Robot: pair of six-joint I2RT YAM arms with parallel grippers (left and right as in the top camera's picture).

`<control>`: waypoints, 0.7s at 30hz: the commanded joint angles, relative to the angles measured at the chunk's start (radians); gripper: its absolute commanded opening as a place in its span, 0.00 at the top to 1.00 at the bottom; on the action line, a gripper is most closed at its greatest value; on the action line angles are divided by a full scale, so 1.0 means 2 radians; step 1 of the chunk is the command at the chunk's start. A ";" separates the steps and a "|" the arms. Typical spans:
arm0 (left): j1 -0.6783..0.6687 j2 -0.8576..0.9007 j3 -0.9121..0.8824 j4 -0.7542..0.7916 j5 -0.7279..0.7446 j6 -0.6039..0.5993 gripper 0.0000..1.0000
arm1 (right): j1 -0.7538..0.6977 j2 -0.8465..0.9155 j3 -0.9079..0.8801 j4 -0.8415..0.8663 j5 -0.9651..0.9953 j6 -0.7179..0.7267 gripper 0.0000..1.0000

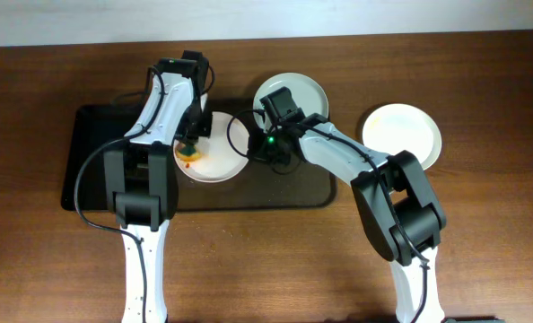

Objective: Clean dirty plates on tray and stack at the side
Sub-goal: 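Scrub the white plate held by the right gripper with the left gripper's sponge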

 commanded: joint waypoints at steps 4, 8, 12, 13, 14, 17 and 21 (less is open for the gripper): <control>-0.008 0.061 -0.030 -0.085 0.182 0.146 0.99 | -0.002 0.008 -0.003 -0.008 0.010 -0.008 0.96; 0.007 0.061 -0.030 0.001 0.140 0.065 0.99 | -0.002 0.008 -0.003 -0.008 0.008 -0.008 0.96; 0.012 0.061 -0.030 0.123 0.076 -0.053 0.99 | -0.002 0.008 -0.003 -0.010 0.009 -0.008 0.96; 0.011 0.061 -0.030 0.141 0.076 -0.060 0.99 | -0.002 0.008 -0.003 -0.010 0.009 -0.008 0.96; 0.010 0.061 -0.030 0.165 0.076 -0.063 0.99 | -0.002 0.008 -0.003 -0.010 0.009 -0.008 0.96; 0.010 0.061 -0.030 0.146 0.026 -0.099 0.99 | -0.002 0.008 -0.003 -0.010 0.009 -0.008 0.96; 0.010 0.061 -0.030 0.025 -0.128 -0.223 0.99 | -0.002 0.008 -0.003 -0.009 0.009 -0.008 0.96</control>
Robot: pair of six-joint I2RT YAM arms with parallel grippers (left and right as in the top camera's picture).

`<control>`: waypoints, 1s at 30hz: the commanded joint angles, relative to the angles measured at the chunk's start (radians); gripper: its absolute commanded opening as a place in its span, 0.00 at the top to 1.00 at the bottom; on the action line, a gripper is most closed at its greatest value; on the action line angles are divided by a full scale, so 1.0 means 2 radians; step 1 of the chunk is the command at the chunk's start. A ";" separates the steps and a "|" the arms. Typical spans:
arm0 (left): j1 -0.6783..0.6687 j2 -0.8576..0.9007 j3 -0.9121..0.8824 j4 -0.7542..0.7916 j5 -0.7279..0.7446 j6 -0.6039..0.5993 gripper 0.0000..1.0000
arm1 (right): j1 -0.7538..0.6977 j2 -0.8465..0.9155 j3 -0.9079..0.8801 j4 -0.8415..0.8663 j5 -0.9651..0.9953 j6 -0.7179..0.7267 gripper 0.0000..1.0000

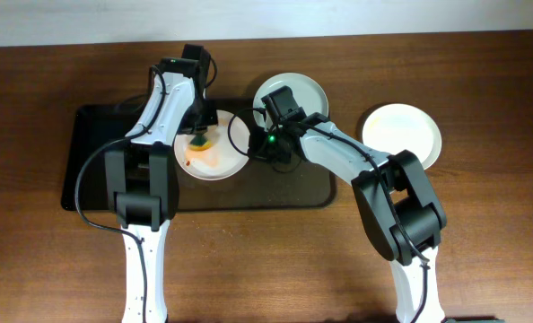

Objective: Clean dirty plates on tray and stack at the side
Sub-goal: 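Scrub the white plate held by the right gripper with the left gripper's sponge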

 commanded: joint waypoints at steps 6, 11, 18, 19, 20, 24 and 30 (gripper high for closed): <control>0.010 0.060 -0.034 -0.087 0.084 0.124 0.99 | -0.001 0.008 -0.004 -0.012 0.005 -0.010 0.96; 0.010 0.060 -0.034 -0.071 0.224 0.246 0.99 | -0.001 0.008 -0.004 -0.012 0.005 -0.010 0.96; 0.057 0.060 -0.034 0.024 0.116 -0.004 0.99 | -0.001 0.008 -0.004 -0.012 0.005 -0.012 0.96; 0.062 0.060 -0.034 0.013 0.081 -0.035 0.99 | -0.001 0.008 -0.004 -0.012 0.005 -0.012 0.96; 0.065 0.060 -0.034 -0.005 0.058 -0.056 0.99 | -0.001 0.008 -0.004 -0.011 0.005 -0.012 0.96; 0.067 0.060 -0.034 -0.099 0.038 -0.057 0.99 | -0.001 0.008 -0.004 -0.010 0.005 -0.012 0.96; 0.066 0.060 -0.034 -0.118 0.257 0.171 0.99 | -0.001 0.008 -0.004 -0.008 0.001 -0.015 0.96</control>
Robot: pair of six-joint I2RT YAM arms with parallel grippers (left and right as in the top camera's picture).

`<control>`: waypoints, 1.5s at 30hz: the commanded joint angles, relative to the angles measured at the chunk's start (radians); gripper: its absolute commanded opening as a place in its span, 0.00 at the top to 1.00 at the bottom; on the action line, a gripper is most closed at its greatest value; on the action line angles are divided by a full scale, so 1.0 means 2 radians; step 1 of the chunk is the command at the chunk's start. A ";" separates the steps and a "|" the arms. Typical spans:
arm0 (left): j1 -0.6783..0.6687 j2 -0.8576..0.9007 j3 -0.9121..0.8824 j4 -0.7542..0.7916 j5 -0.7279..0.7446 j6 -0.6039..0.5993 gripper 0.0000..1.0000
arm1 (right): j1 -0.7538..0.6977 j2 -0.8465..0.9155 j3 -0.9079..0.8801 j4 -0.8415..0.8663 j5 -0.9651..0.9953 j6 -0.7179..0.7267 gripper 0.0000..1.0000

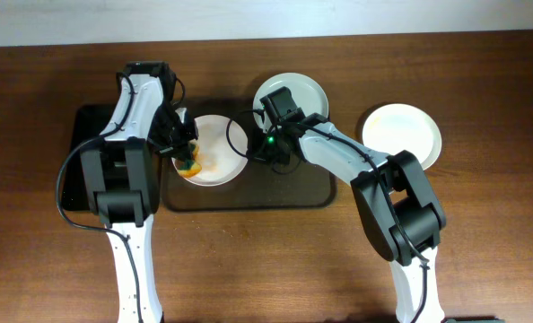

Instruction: Clean dirty plates on tray and stack at the side

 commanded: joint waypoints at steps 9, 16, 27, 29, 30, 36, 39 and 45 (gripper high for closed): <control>0.021 0.050 0.259 -0.066 0.050 0.063 0.99 | -0.002 0.008 -0.004 -0.007 0.005 -0.015 0.96; 0.028 0.051 0.430 -0.109 0.022 0.034 0.99 | 0.003 0.010 -0.004 0.018 0.038 -0.023 0.73; 0.028 0.051 0.428 -0.109 -0.025 0.034 0.99 | 0.035 0.008 0.010 -0.002 0.032 -0.011 0.96; 0.028 0.051 0.428 -0.109 -0.025 0.034 0.99 | 0.026 -0.025 0.038 -0.065 0.058 -0.051 0.96; 0.028 0.051 0.428 -0.109 -0.025 0.034 0.99 | 0.027 -0.045 0.051 -0.092 0.085 -0.076 0.96; 0.028 0.051 0.428 -0.109 -0.025 0.034 0.99 | 0.053 -0.156 0.078 -0.177 0.295 -0.121 0.96; 0.028 0.051 0.428 -0.109 -0.025 0.034 0.99 | 0.092 -0.177 0.078 -0.191 0.445 -0.129 0.96; 0.028 0.051 0.428 -0.109 -0.025 0.034 0.99 | 0.188 -0.178 0.078 -0.189 0.707 -0.164 0.96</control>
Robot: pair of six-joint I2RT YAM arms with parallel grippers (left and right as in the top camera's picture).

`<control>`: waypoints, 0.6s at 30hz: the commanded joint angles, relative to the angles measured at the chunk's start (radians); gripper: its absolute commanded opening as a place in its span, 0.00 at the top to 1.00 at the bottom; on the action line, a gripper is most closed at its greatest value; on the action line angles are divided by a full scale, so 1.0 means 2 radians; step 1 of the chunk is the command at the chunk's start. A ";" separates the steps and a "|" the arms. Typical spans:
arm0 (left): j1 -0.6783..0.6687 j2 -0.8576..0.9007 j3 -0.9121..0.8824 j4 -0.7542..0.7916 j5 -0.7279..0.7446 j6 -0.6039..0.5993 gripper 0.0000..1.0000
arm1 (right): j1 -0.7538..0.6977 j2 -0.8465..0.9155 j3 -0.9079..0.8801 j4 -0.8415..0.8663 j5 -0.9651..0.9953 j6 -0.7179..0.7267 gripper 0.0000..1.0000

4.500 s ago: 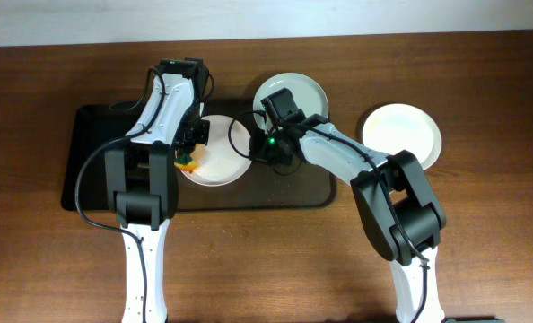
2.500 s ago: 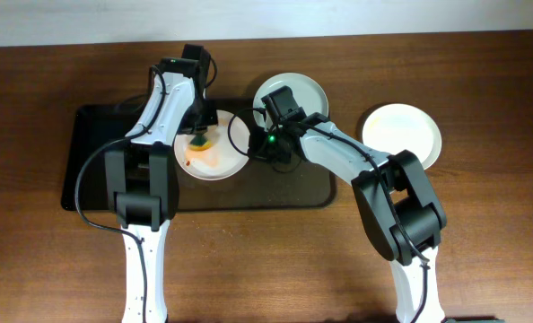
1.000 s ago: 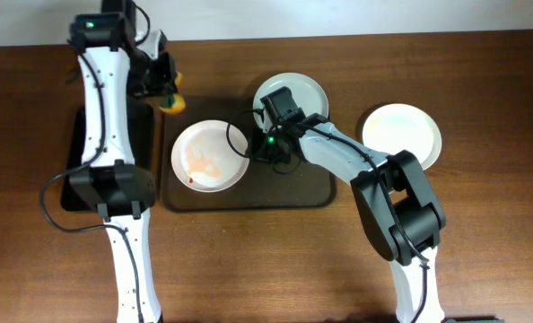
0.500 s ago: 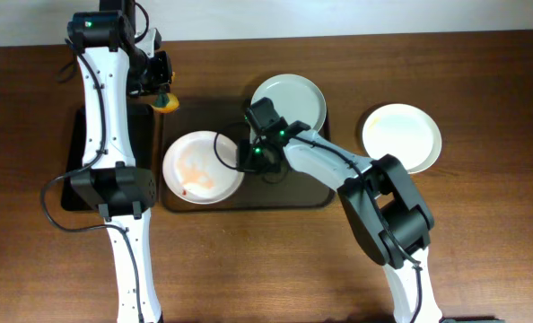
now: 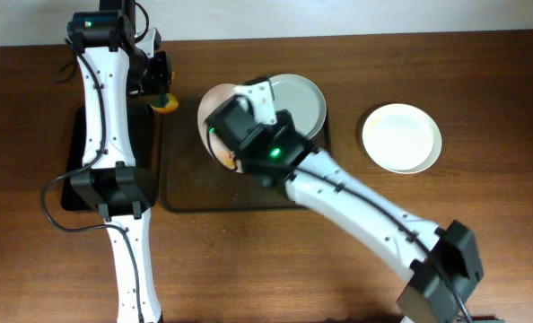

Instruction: Clean dirty plates on tray and stack at the side

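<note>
My right gripper (image 5: pixel 249 97) is shut on the rim of a white dirty plate (image 5: pixel 217 112), held raised and tilted over the black tray (image 5: pixel 190 184). An orange smear (image 5: pixel 227 160) shows at the plate's lower edge. At the tray's far left edge, my left gripper (image 5: pixel 161 90) is shut on a yellow-orange sponge (image 5: pixel 166 105), well to the left of the raised plate. A second white plate (image 5: pixel 304 100) lies at the tray's far right, partly hidden by my right arm. A clean white plate (image 5: pixel 401 136) rests on the table to the right.
The wooden table (image 5: pixel 482 224) surrounds the tray. My right arm crosses the tray's right half diagonally. My left arm runs along the tray's left part. A white wall edge (image 5: pixel 338 18) borders the far side.
The right gripper has raised and tilted the dirty plate above the tray. My left gripper has moved with the sponge from the plate's left rim to the tray's far left edge.
The dirty plate lay on the tray with my right gripper at its right rim and the sponge on its lower left part. The sponge then stood nearer the plate's middle, then at its left edge. Now the plate is raised and the sponge is away from it.
</note>
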 commanded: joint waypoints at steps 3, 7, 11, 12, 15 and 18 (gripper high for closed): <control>0.000 -0.005 0.004 -0.001 -0.004 -0.004 0.99 | 0.042 -0.003 0.004 0.016 0.153 -0.018 0.96; 0.000 -0.005 0.004 -0.001 -0.002 -0.005 0.99 | 0.041 -0.002 0.004 0.042 0.151 -0.006 0.96; 0.000 -0.005 0.004 -0.001 0.059 -0.005 0.99 | 0.023 0.006 0.004 0.035 0.053 0.074 0.96; 0.000 -0.005 0.004 -0.001 0.059 -0.005 0.99 | 0.012 0.010 0.004 0.021 0.025 0.120 0.96; 0.005 -0.005 0.004 -0.001 0.043 -0.022 0.99 | -0.023 0.031 0.004 -0.034 -0.007 0.234 0.96; 0.013 -0.005 0.004 -0.001 0.042 -0.023 0.99 | -0.036 0.067 -0.002 -0.044 -0.051 0.314 0.96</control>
